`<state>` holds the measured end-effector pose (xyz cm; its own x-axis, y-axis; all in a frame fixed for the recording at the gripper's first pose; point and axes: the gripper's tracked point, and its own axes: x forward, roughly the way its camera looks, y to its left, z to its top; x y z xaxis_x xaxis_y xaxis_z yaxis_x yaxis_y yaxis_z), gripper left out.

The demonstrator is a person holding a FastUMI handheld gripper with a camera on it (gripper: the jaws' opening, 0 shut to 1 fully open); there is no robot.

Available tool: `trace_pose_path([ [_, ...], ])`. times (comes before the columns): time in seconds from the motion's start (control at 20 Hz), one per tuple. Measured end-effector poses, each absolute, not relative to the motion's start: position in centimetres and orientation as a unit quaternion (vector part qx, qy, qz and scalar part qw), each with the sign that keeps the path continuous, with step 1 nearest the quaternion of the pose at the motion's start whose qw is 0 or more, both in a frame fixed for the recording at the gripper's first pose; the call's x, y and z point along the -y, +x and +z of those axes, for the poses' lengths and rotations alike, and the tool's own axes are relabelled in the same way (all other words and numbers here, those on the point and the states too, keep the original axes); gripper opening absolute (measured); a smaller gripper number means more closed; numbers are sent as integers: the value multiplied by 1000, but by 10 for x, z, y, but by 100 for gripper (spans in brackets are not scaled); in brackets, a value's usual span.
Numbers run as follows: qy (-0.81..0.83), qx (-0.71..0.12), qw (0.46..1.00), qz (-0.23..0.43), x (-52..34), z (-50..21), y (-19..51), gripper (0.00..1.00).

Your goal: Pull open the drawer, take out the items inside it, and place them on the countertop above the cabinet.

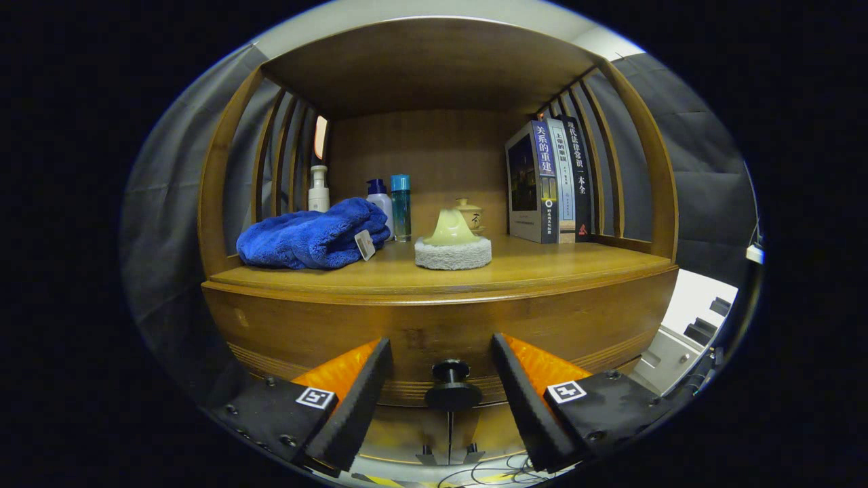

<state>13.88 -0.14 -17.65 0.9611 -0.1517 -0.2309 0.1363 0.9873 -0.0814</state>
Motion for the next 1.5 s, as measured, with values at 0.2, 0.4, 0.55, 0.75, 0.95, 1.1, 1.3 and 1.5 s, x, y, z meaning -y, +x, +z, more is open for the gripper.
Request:
trace_pose_path([
  [0.2, -36, -108, 991, -76, -4, -163, 122, 98],
  [0.4, -25, -94, 994, -55, -21, -128, 80, 98],
  [0.55, -35, -69, 996, -39, -35, -84, 46, 98],
  [0.75, -38, -26, 998, -31, -51, -22, -7, 98],
  [0.95, -55, -26, 998, -31, -55, 4, -54, 98],
  [1.1, -60, -22, 997, -39, -50, 15, -81, 97],
  [1.3, -58, -9, 997, -48, -47, 22, -102, 96],
  [1.5, -50, -4, 998, -40, -54, 24, -94, 96],
])
